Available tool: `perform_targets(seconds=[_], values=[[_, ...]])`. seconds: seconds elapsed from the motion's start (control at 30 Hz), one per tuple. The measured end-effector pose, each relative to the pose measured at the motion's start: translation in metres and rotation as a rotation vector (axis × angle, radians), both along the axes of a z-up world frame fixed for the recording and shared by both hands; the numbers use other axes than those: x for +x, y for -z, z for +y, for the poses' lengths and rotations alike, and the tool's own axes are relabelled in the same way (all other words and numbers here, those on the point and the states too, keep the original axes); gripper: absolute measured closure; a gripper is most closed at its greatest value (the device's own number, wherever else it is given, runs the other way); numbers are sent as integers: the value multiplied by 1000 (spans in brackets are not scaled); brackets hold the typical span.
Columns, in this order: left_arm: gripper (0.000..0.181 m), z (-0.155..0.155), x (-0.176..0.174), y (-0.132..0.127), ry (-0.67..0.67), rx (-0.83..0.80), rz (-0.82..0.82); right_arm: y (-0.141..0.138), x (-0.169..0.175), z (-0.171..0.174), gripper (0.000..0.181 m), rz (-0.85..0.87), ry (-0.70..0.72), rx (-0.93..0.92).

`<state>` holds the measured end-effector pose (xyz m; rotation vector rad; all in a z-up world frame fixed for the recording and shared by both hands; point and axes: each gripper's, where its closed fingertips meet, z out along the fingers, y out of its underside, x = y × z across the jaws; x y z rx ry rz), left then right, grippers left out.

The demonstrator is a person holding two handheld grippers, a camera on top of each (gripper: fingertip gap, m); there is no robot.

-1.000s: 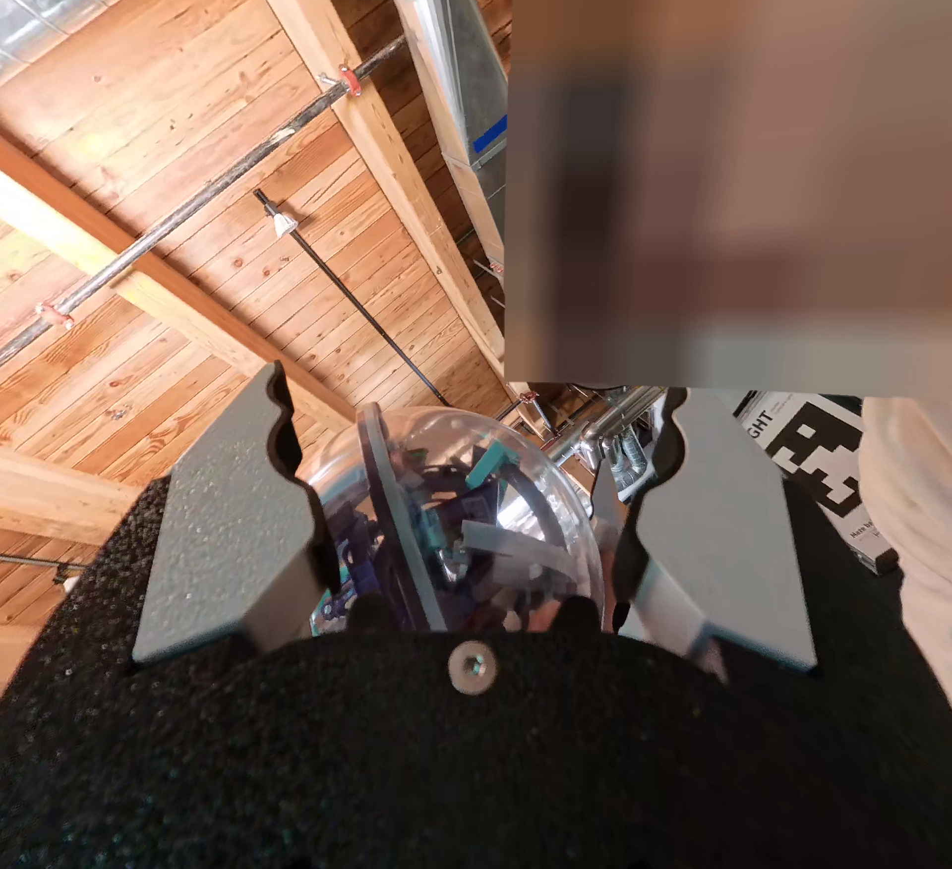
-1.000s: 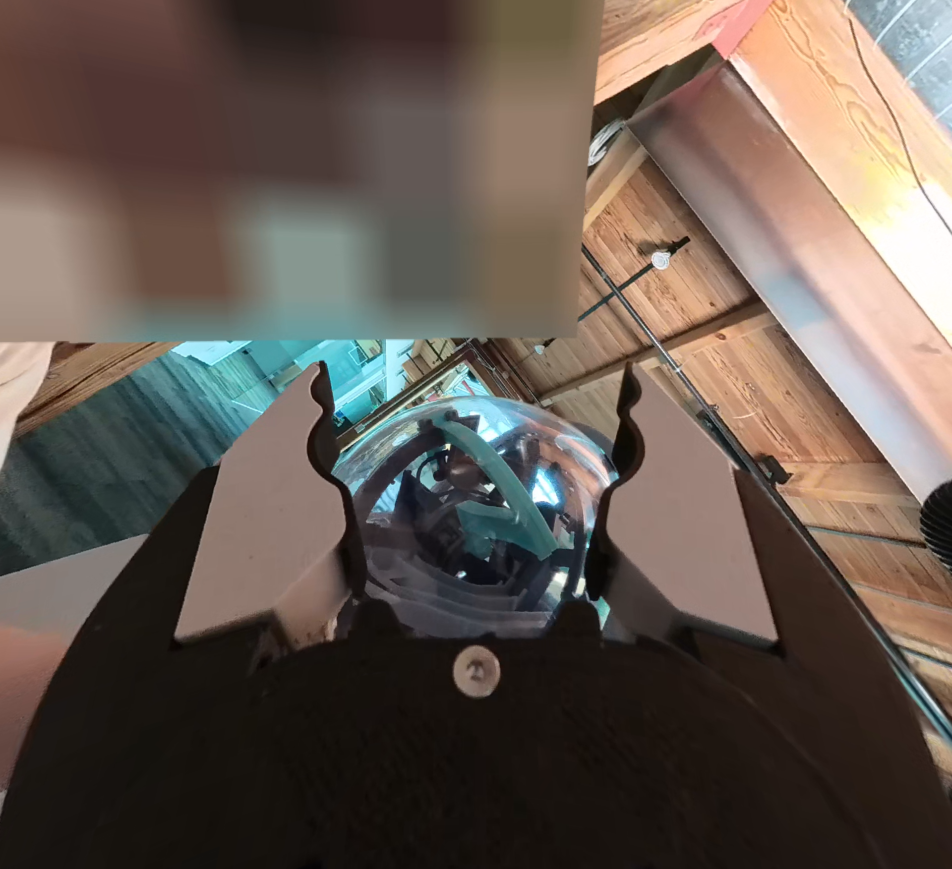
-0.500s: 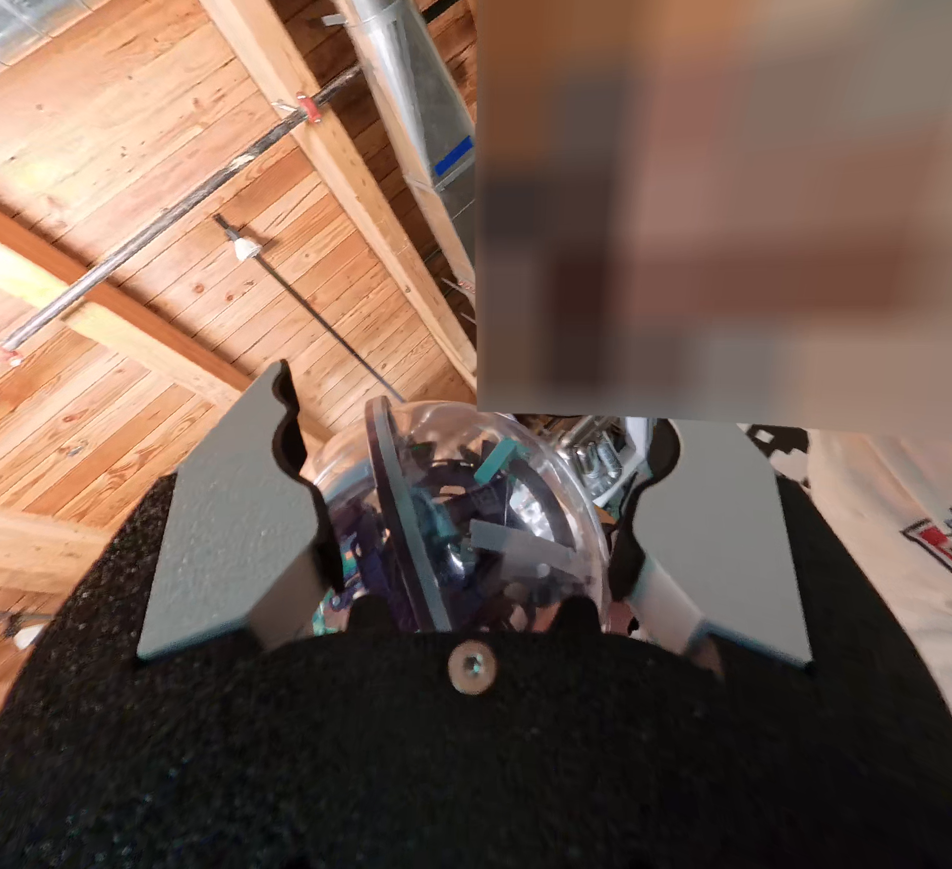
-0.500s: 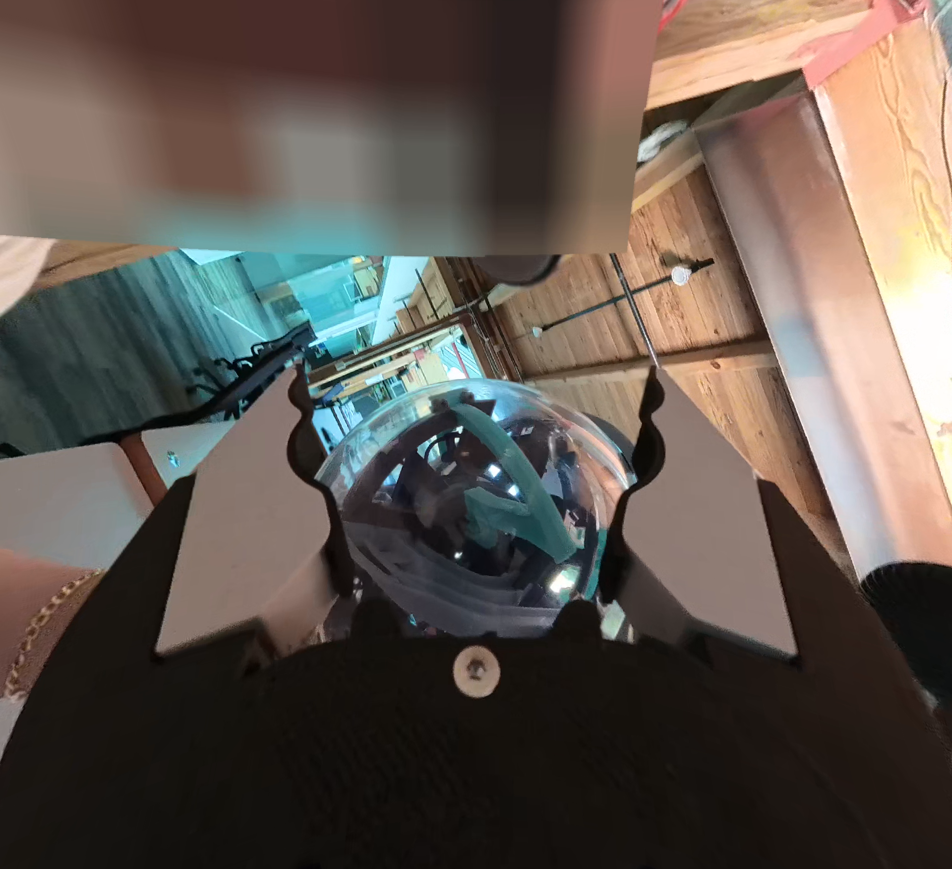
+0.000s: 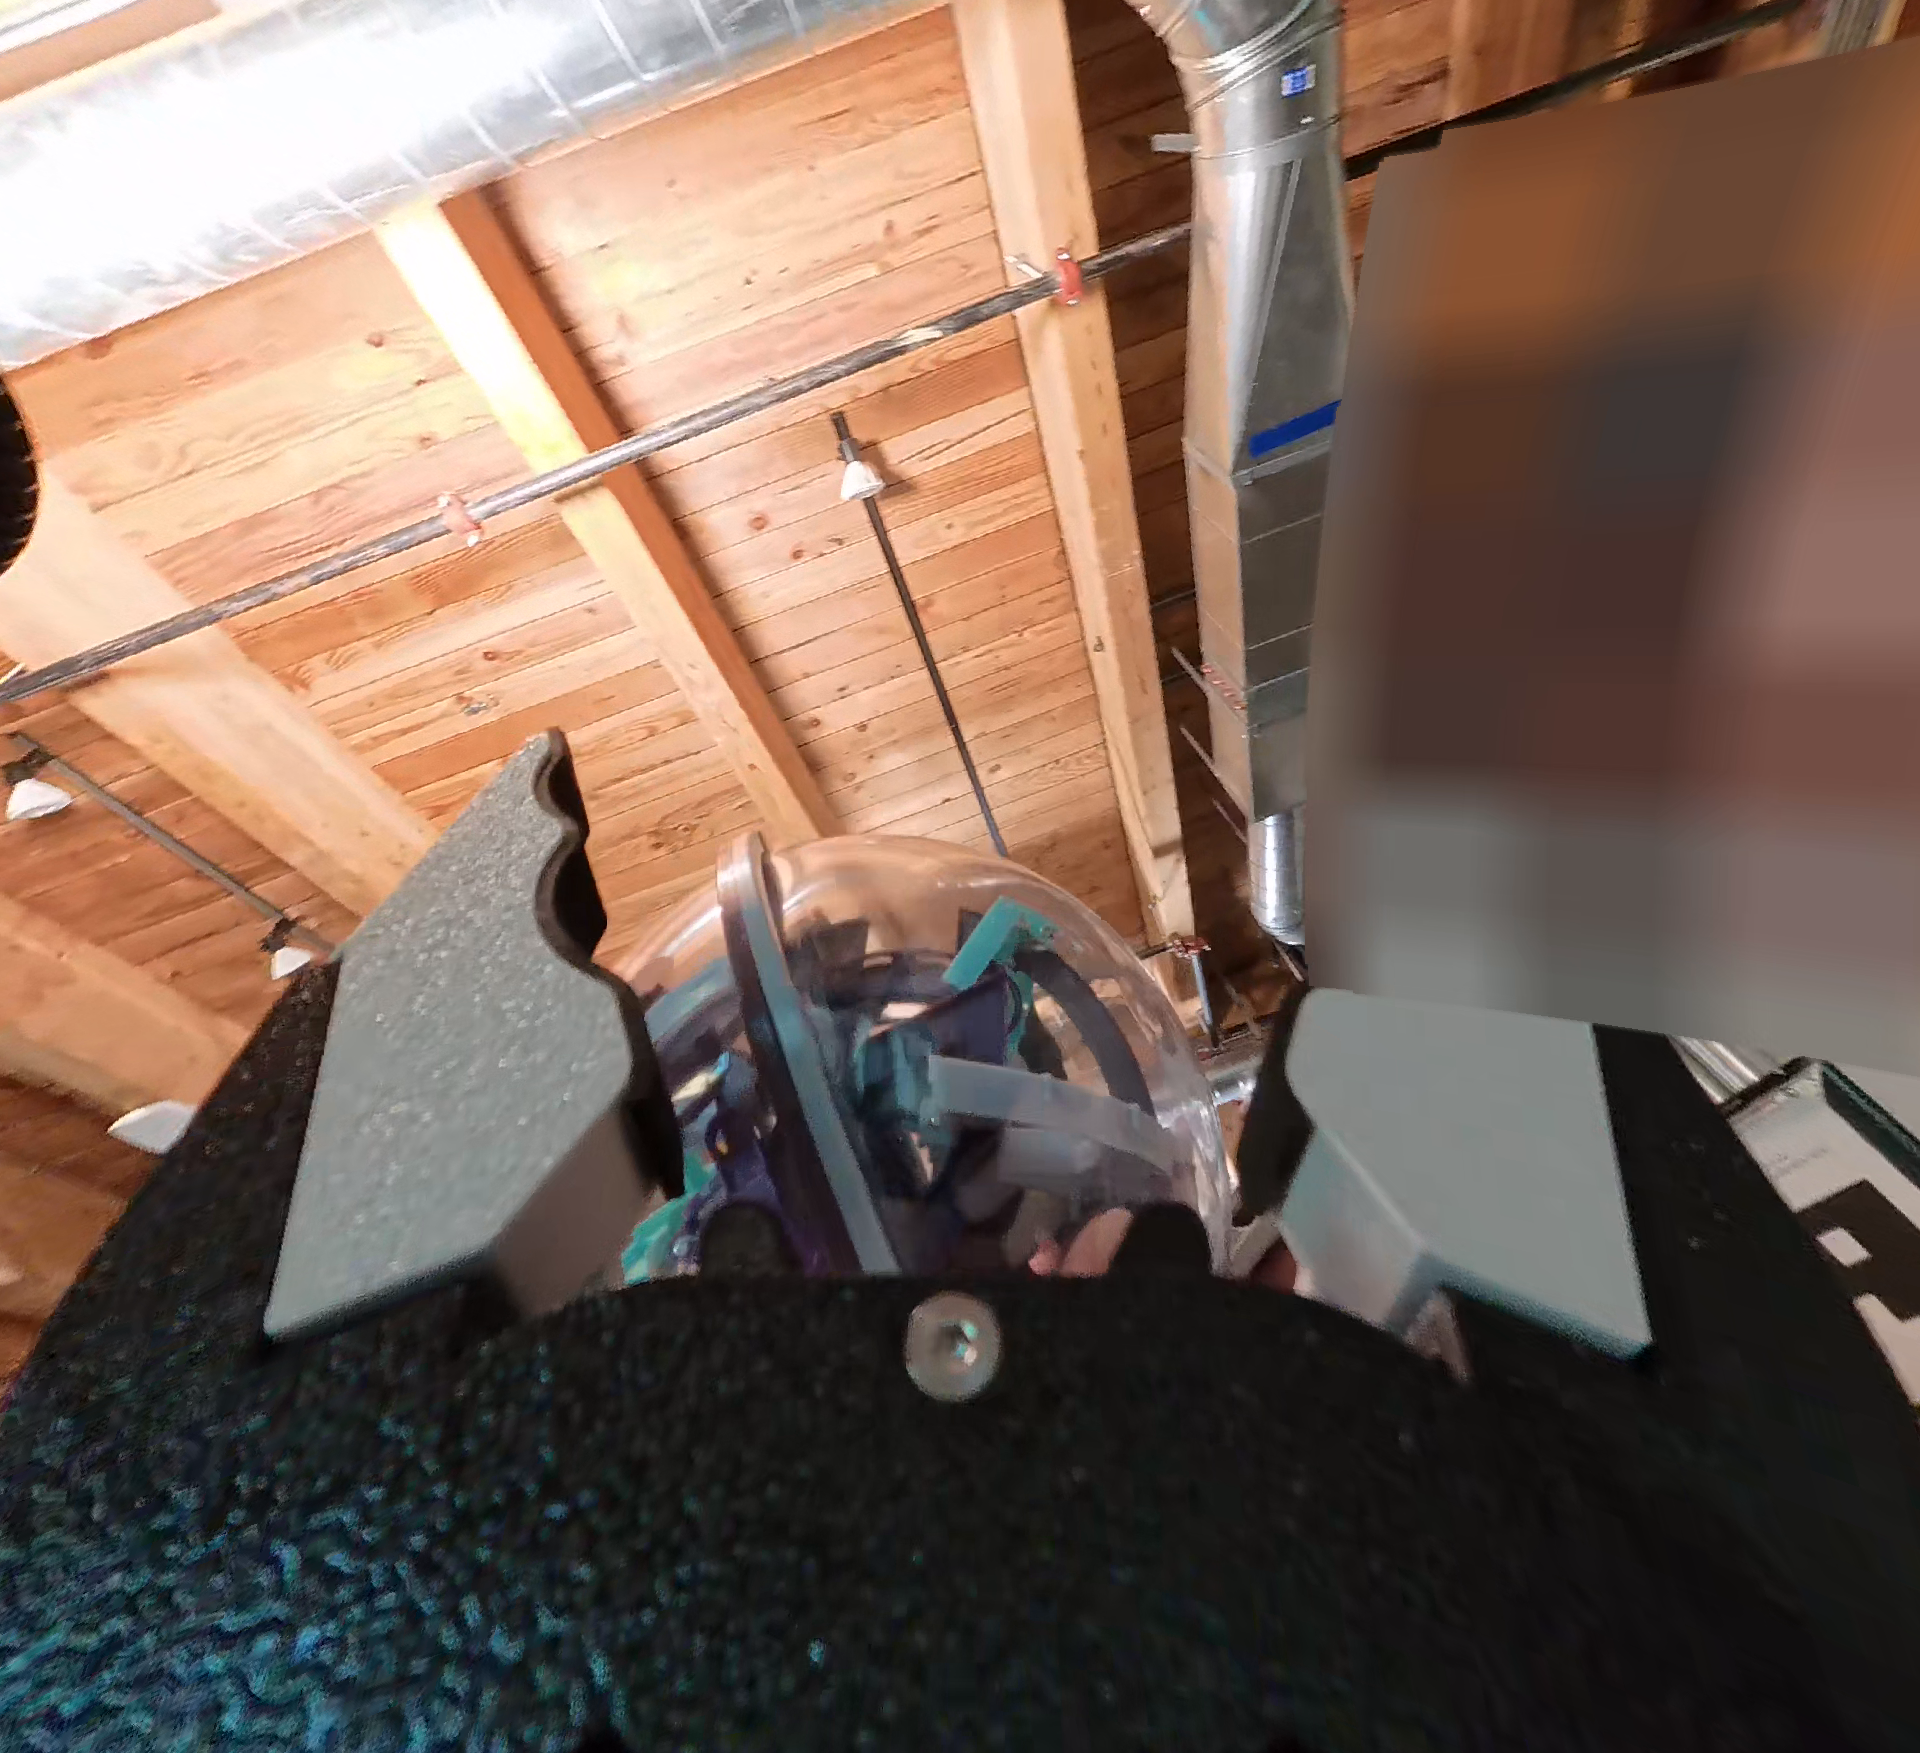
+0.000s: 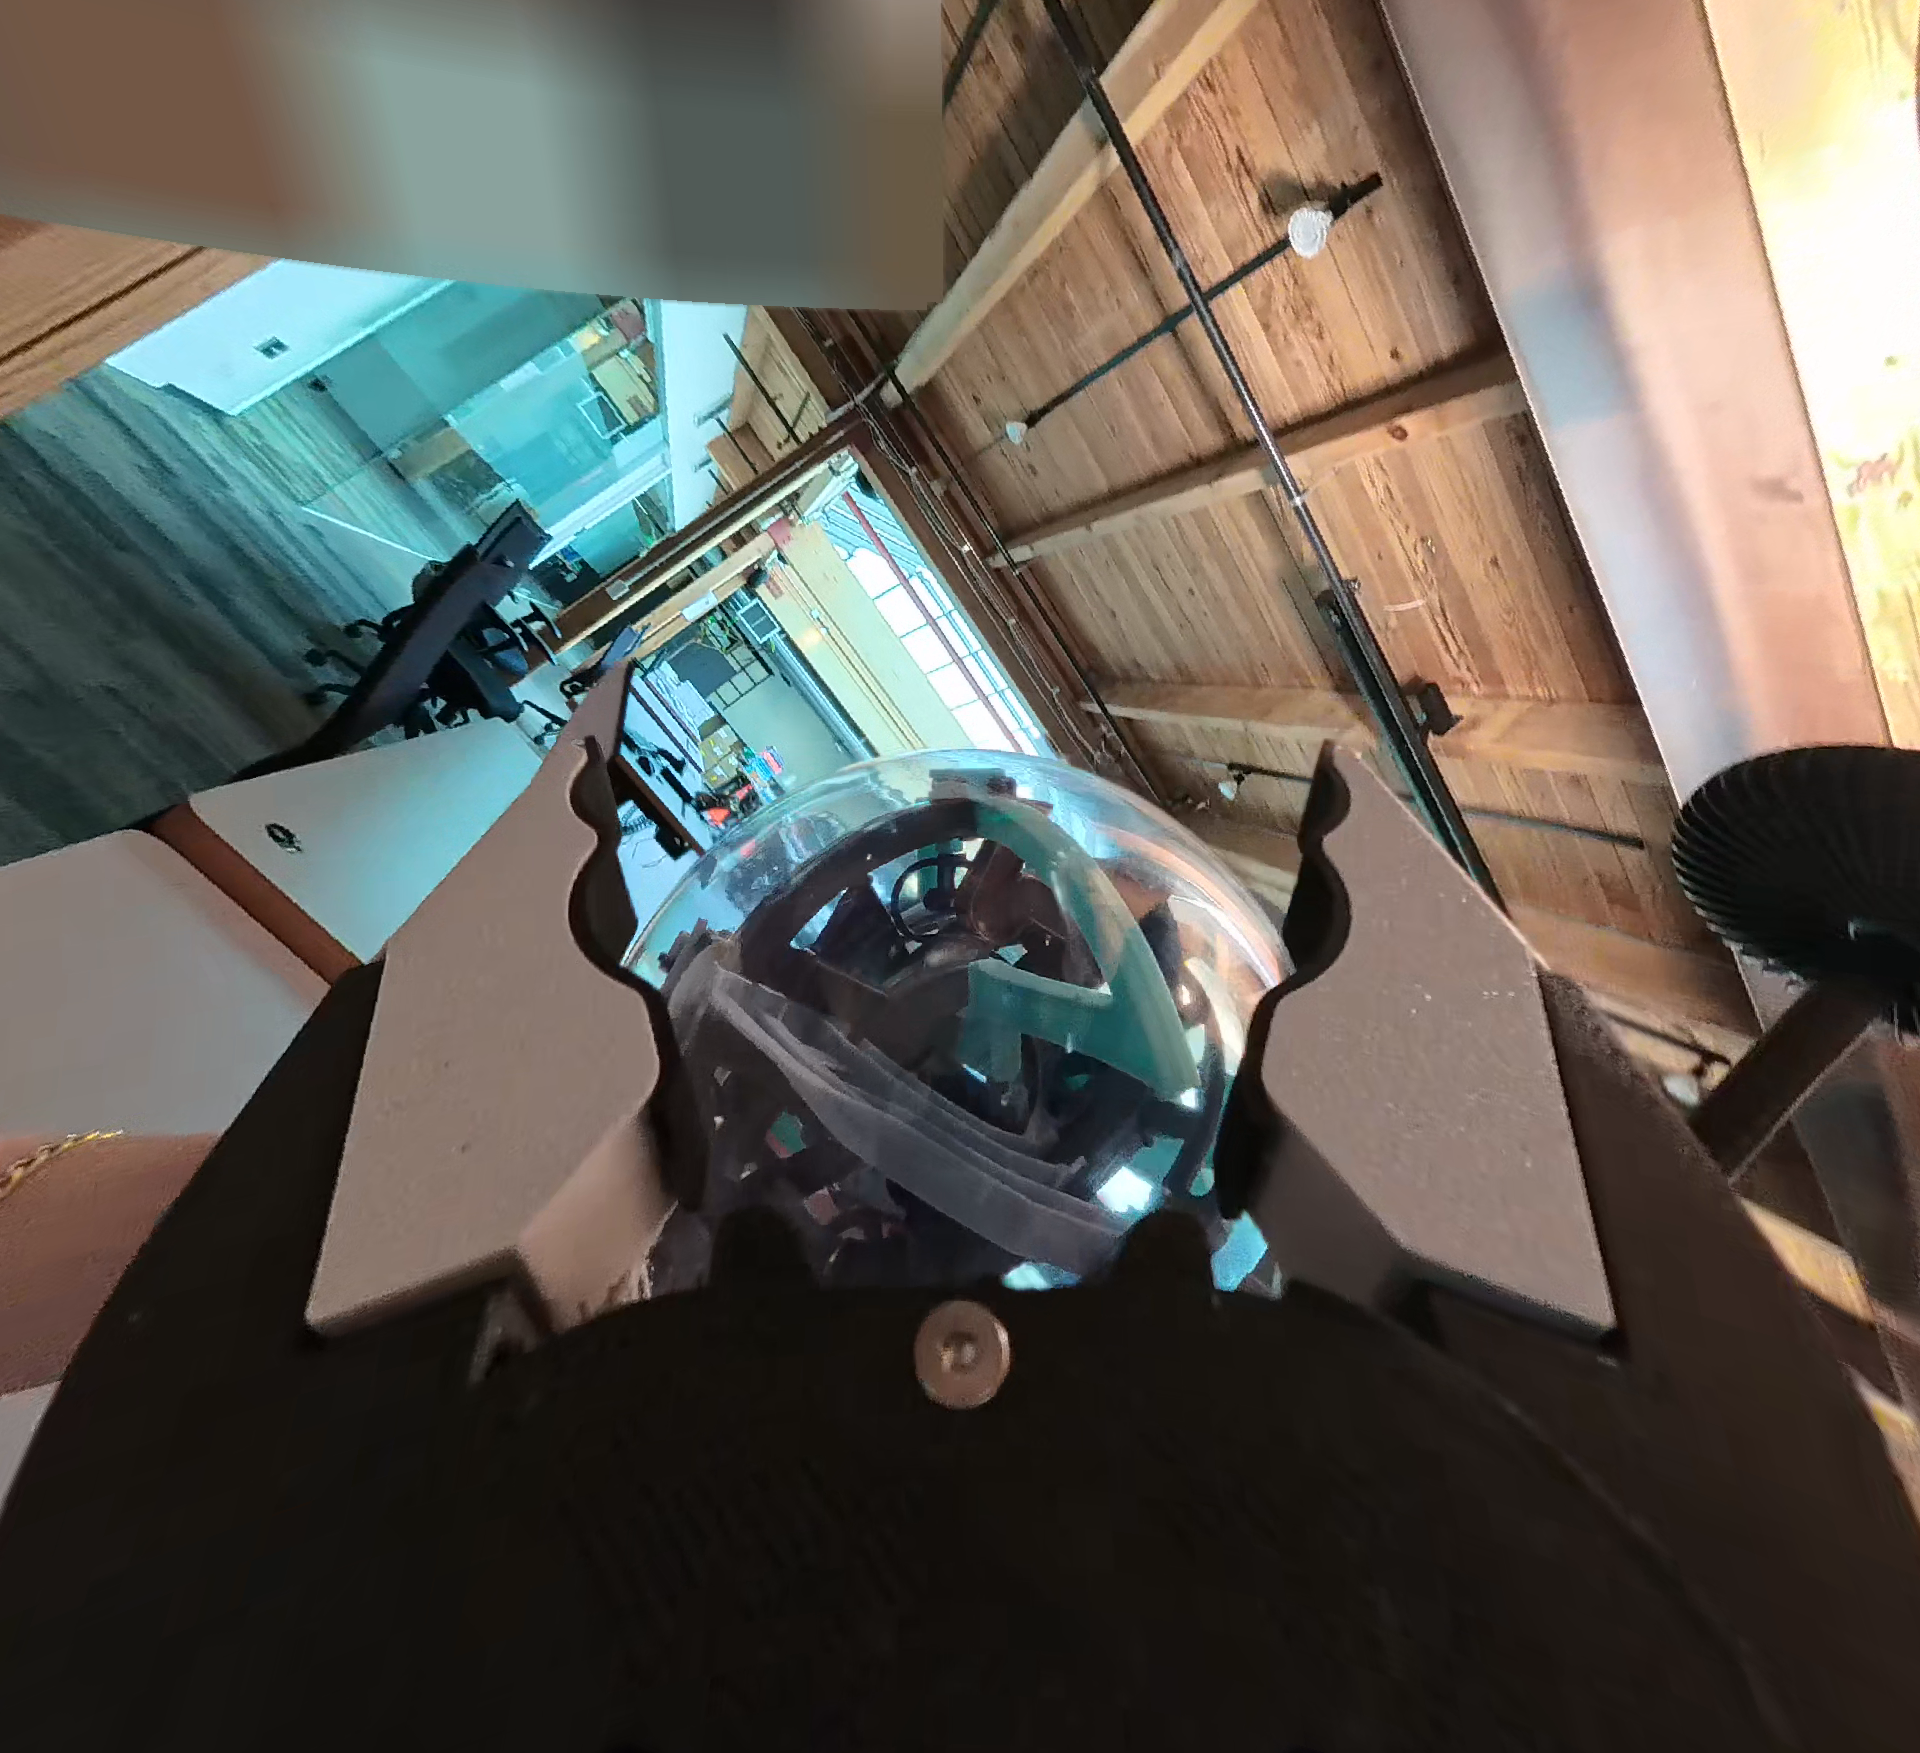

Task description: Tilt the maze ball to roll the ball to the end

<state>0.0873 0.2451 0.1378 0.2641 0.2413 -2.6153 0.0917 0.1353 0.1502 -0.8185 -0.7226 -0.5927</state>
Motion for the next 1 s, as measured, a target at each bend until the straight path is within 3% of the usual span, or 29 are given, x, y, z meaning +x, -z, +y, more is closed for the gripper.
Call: perform_targets(seconds=[0.03, 0.27, 0.5, 0.67, 0.77, 1.0], values=[[44, 0, 5, 0, -4, -1, 25, 1, 5, 0, 54, 18, 11, -6], [45, -13, 35, 2, 19, 63, 184, 26, 27, -4, 54, 9, 141, -78], [45, -72, 66, 19, 40, 287, 337, 72, 41, -44, 44, 38, 230, -113], [43, -146, 84, 56, 73, 573, 429, 124, 68, -72, 24, 101, 451, -191], [43, -185, 91, 82, 93, 700, 480, 149, 73, -98, 24, 181, 499, -191], [41, -244, 94, 140, 247, 746, 590, 201, 74, -151, 24, 348, 530, -269]])
